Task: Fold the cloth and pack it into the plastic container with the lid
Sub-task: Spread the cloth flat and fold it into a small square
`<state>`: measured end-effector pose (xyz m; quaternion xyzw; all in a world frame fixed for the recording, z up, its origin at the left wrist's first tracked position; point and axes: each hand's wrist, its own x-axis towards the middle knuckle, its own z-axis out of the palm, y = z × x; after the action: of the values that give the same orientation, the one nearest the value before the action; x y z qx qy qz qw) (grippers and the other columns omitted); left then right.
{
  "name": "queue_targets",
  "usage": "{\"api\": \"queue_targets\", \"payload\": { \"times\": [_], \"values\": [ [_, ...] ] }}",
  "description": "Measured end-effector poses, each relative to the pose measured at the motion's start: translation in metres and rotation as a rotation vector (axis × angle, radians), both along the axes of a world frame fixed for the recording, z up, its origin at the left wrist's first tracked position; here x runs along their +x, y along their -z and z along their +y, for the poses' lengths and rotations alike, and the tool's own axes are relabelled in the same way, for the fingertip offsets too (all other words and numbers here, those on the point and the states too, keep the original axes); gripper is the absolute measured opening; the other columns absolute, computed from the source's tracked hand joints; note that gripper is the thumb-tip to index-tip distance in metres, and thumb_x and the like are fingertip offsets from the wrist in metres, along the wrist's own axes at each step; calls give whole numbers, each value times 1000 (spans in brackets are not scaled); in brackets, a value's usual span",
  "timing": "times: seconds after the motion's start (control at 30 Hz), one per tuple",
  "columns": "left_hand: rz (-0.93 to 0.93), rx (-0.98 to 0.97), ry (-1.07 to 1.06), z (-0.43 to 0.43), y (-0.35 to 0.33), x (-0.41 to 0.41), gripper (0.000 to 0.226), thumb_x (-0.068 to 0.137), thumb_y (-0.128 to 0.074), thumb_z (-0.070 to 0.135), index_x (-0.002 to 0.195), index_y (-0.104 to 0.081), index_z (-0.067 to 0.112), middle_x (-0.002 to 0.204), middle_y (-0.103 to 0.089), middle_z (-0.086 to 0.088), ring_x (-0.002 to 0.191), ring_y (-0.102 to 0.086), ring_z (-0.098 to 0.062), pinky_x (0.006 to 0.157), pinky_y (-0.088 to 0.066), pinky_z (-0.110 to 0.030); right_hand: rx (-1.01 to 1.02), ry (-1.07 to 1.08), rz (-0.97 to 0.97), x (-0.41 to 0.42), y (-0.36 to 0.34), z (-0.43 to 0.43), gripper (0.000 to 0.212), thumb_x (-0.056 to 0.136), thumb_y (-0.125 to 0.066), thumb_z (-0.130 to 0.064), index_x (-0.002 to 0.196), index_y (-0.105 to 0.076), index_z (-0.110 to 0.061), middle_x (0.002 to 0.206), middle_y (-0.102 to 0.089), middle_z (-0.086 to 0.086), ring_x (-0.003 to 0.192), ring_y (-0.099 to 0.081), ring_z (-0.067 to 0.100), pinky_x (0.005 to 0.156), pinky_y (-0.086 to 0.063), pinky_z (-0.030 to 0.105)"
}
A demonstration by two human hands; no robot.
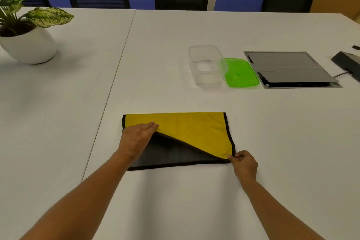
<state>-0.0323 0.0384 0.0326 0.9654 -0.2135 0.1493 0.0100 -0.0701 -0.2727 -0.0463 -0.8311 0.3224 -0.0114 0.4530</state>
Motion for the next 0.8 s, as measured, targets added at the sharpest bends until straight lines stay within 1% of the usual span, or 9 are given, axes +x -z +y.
{"api": "queue_targets", "payload": {
  "times": [0.1,0.23,0.47,0.57,0.63,0.67,0.7,0.77,0.8],
  "values": [
    [-3,25,51,7,11,-14,63,23,-95,3,84,-78,6,85,-77,-11,66,-74,-24,42,-56,-29,0,1,-2,-1,1,1,22,77,-73,-11,87,-59,2,74,-57,12,71,-52,25,67,-41,29],
    [131,117,93,27,46,-50,70,13,-96,9,81,-78,9,83,-77,-8,67,-74,-20,40,-55,-24,4,-8,-10,0,-1,1,20,77,-73,-11,80,-55,-4,74,-57,11,70,-51,25,67,-39,28],
    [168,95,-11,53,62,-71,80,9,-94,1,87,-77,6,89,-76,-12,75,-74,-23,48,-57,-26,-18,-16,8,-1,0,-1,20,77,-74,-11,82,-57,-1,74,-57,12,71,-51,26,66,-41,29],
    [239,49,-75,57,63,-71,78,12,-94,-1,88,-77,4,90,-76,-13,77,-74,-25,49,-57,-29,-15,-20,5,0,0,-1,23,77,-74,-11,87,-60,4,74,-57,13,71,-52,26,67,-42,30],
    [267,75,-82,55,64,-72,61,33,-91,-5,91,-76,3,93,-75,-15,80,-74,-27,55,-58,-35,-24,-14,-10,-1,-1,1,23,77,-74,-10,86,-57,1,76,-57,14,72,-52,26,68,-43,31],
    [238,97,-59,54,63,-75,36,58,-80,-5,93,-75,3,97,-74,-15,82,-73,-27,61,-59,-37,-44,-18,-23,-1,-2,2,23,76,-74,-9,84,-54,-2,77,-57,15,72,-52,27,68,-42,31],
    [231,107,-34,56,64,-76,22,84,-55,1,95,-74,3,100,-73,-15,86,-73,-28,72,-58,-37,-80,-33,-41,-2,-2,3,24,77,-74,-9,81,-51,-4,77,-57,16,72,-52,26,66,-41,30],
    [268,158,-31,53,70,-78,68,100,-8,22,100,-73,4,105,-72,-14,95,-70,-28,98,-41,-36,-169,-84,-83,-4,-3,8,22,79,-70,-5,76,-48,-6,75,-55,15,69,-50,26,62,-38,28],
    [245,176,-44,47,68,-80,76,99,-1,28,102,-72,4,107,-72,-14,99,-69,-29,103,-32,-34,-207,-114,-103,-6,-3,11,19,81,-67,-2,74,-49,-6,74,-53,13,69,-49,25,61,-37,28]
  ]
}}
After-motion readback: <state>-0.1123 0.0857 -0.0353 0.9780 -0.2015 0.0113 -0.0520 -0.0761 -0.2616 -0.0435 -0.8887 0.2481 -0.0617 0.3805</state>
